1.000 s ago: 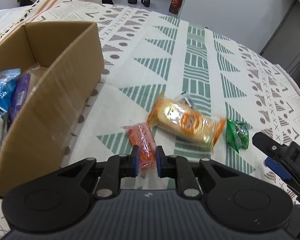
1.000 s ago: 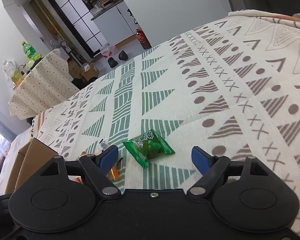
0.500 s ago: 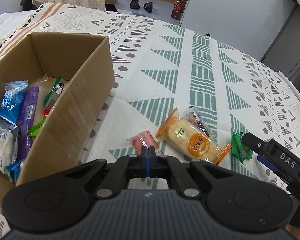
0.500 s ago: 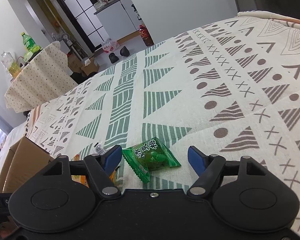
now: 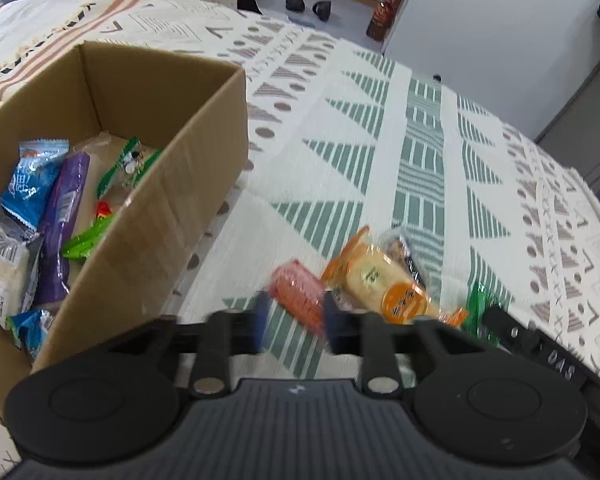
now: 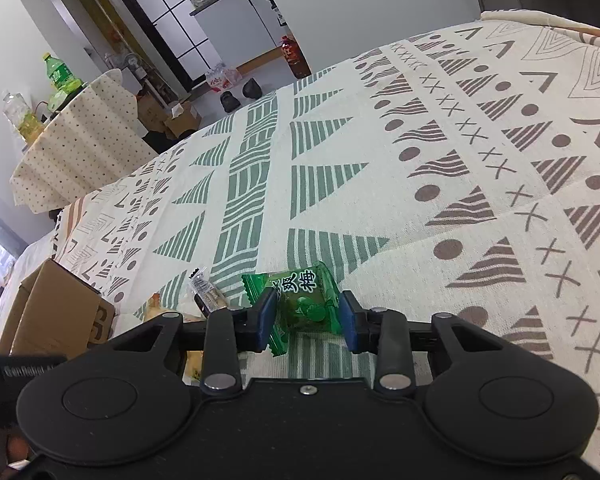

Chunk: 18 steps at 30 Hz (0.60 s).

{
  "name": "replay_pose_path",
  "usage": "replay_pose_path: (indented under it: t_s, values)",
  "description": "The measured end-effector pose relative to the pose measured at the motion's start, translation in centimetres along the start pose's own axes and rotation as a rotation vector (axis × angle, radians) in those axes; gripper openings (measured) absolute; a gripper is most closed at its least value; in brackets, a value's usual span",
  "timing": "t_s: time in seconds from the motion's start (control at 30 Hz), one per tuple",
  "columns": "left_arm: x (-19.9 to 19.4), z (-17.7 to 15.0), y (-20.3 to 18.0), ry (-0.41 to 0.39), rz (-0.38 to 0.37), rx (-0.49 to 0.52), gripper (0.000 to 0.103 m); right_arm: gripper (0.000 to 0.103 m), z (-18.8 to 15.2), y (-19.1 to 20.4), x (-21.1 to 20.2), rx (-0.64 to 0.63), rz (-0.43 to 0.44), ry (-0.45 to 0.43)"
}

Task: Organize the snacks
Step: 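Grasp the pink packet with the left tool while the right tool grasps the green packet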

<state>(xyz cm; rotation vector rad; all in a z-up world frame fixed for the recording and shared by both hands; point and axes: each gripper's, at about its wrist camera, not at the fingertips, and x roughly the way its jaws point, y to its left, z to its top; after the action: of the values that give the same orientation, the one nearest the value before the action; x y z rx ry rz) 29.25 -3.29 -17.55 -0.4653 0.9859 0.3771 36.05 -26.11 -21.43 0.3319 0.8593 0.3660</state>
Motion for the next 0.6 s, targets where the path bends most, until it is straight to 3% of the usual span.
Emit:
replay_pose_path:
  t_s: [0.03,0.43,0.5,0.6]
  values:
    - [0.0,0.1,-0.1,-0.007,0.005,-0.001,0.049,0.033,0.0,0.0,-0.1,-0.001,0.001,0.0]
    - [2.6,-0.1,-0.6,0.01,0.025,-0.008,0.05,0.036,0.0,0.2,-0.4,-0.009,-0.003,0.007]
    - [2.9,-0.1,-0.6,0.012,0.022,-0.007,0.05,0.048,-0.1,0.3,-0.2,-0.012,-0.006,0.002]
    - [3.1,0.1,-0.8,0.003,0.027,-0.007,0.05,0.057,-0.1,0.3,0.0,-0.016,-0.011,-0.006]
